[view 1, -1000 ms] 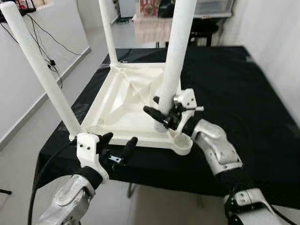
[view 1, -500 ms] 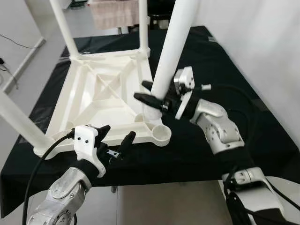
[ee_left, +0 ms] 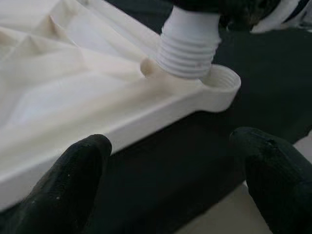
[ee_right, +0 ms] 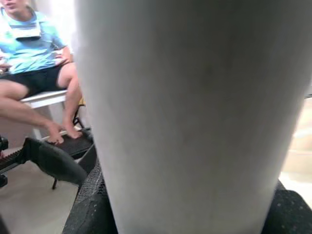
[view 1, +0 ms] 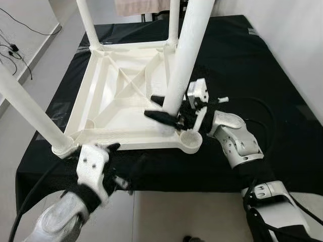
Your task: Building children table
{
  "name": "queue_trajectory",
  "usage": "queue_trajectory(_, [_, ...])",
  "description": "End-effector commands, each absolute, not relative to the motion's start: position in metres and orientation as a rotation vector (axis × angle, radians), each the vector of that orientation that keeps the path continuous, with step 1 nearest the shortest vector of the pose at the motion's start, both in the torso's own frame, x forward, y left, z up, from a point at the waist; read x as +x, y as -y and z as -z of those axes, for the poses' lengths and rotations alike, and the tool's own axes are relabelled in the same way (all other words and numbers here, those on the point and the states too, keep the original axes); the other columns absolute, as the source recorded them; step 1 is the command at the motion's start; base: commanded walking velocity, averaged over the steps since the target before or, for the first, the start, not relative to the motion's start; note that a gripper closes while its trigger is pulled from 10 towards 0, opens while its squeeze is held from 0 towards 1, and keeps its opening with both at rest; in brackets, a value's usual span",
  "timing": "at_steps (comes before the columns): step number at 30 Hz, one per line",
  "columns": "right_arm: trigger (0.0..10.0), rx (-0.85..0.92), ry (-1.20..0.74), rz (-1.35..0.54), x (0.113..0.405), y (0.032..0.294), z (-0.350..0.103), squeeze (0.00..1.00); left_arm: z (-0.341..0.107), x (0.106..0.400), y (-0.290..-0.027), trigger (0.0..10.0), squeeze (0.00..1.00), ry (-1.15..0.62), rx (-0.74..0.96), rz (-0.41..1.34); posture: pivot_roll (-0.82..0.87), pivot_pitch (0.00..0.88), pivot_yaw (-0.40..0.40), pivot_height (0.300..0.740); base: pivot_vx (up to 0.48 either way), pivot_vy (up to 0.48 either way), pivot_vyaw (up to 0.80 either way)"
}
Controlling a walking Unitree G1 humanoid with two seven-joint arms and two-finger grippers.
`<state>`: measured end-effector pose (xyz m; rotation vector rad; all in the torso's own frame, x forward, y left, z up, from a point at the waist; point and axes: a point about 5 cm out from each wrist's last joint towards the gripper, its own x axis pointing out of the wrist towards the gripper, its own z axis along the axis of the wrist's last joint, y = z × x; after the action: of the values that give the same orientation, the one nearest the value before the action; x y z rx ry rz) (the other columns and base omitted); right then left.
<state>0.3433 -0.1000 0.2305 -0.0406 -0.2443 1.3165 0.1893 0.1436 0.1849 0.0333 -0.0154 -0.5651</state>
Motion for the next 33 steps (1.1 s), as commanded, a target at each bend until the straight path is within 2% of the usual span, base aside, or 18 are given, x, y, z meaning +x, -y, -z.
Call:
queue_trajectory(1, [10.0,0.052,0.285,-1.45,0.34,0.103,-0.234,0.13,-0.186,0.181,-0.144,10.0,0.0,-0.005,0.047,0.589,0.01,0.264,0.046,0.74,0.0,0.0,0.0])
queue_trajectory(3, [10.0,0.052,0.285,-1.45,0.34,0.103,-0.234,0.13,-0.186,0.181,-0.144,10.0,0.0,-0.005,0.047,0.589,0.01,0.264,0.046,0.74,0.0,0.0,0.0])
queue_trajectory(5, [10.0,0.07,0.259,-1.532,0.341,0.11,-0.234,0.2,-0.19,0.177,-0.144,10.0,0.0,-0.006,0.048,0.605,0.02,0.274,0.055,0.74,0.0,0.0,0.0])
queue_trajectory(6, [10.0,0.07,0.259,-1.532,0.341,0.11,-0.234,0.2,-0.19,0.177,-0.144,10.0,0.0,-0.006,0.048,0.605,0.02,0.274,0.055,0.74,0.0,0.0,0.0])
queue_trajectory(8, [10.0,-0.035,0.191,-1.605,0.343,0.117,-0.228,0.15,-0.193,0.169,-0.145,10.0,0.0,-0.017,0.075,0.632,0.03,0.29,0.069,0.74,0.0,0.0,0.0])
queue_trajectory(11, [10.0,-0.075,0.169,-1.626,0.343,0.118,-0.226,0.12,-0.195,0.166,-0.145,10.0,0.0,-0.017,0.072,0.634,0.04,0.297,0.074,0.74,0.0,0.0,0.0])
queue_trajectory(17, [10.0,-0.111,0.171,-1.639,0.347,0.13,-0.233,0.01,-0.195,0.16,-0.147,10.0,0.0,-0.036,0.095,0.636,0.06,0.32,0.082,0.74,0.0,0.0,0.0])
queue_trajectory(21, [10.0,-0.124,0.191,-1.613,0.35,0.144,-0.244,0.0,-0.195,0.156,-0.148,10.0,0.0,-0.046,0.076,0.63,0.06,0.333,0.085,0.74,0.0,0.0,0.0])
queue_trajectory(26, [10.0,-0.054,0.24,-1.592,0.348,0.162,-0.262,0.0,-0.195,0.156,-0.148,10.0,0.0,-0.054,0.057,0.632,0.05,0.339,0.089,0.74,0.0,0.0,0.0])
queue_trajectory(33, [10.0,0.018,0.309,-1.597,0.344,0.172,-0.278,0.0,-0.195,0.155,-0.148,10.0,0.0,-0.063,0.042,0.642,0.05,0.347,0.09,0.74,0.0,0.0,0.0])
